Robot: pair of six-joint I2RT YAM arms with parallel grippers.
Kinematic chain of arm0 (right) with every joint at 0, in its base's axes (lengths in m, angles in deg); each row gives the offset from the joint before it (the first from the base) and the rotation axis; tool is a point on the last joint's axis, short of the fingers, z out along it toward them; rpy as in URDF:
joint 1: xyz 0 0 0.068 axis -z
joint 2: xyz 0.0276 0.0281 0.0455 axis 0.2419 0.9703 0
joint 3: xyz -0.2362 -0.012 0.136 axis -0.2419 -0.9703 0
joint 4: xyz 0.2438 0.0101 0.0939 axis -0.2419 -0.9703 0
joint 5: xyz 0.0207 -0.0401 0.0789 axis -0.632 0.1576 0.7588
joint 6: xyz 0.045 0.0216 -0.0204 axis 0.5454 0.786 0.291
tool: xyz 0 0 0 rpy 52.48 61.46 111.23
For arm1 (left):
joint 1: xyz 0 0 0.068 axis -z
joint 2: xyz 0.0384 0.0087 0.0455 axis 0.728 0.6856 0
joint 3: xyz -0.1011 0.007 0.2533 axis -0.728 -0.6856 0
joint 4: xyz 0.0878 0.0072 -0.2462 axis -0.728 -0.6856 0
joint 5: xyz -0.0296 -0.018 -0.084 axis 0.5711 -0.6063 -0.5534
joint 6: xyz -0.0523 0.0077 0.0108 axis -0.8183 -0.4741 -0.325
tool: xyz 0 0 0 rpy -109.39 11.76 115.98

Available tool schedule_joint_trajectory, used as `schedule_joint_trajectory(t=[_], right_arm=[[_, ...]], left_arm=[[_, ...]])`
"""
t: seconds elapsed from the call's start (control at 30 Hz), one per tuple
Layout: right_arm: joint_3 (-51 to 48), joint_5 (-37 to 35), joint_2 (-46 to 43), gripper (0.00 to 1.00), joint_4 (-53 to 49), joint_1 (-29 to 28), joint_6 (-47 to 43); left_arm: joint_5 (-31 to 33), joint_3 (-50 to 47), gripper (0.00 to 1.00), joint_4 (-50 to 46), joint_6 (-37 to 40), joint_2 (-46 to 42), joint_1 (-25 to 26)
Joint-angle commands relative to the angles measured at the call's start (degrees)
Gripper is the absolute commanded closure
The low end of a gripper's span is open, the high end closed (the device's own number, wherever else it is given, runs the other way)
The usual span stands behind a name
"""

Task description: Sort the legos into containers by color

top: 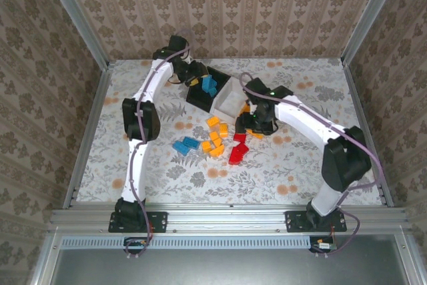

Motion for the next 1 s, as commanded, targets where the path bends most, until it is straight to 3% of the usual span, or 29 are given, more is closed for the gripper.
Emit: schedule_joint_trajectory(t=[0.0,0.3,0.47,0.7,0.97], right_arm=[[6.1,0.0,5.7,0.3,-3.5,-2.5,-3.2],[25.7,-1.4,23.9,0.3,-10.9,-5.7,-7.6],[32.3,-3.7,30.3,0.31,-13.7,-6.0,-7.8],[37.0,-5.8,35.5,0.35,-15.1,-6.2,-6.9],[39.1,-8.0,38.6,0.4,-14.3,-6.2,-5.8]], left_arm=[[0.8,-5.8,0.44,-3.3,3.2,-6.8,0.1],[3.6,-37.3,0.35,4.8,5.6,-29.6,-2.7],[4.5,-49.5,0.33,5.9,7.1,-39.1,-4.0],[4.3,-57.5,0.31,5.5,8.0,-45.9,-5.1],[4.1,-57.6,0.3,3.6,8.8,-47.8,-5.4]])
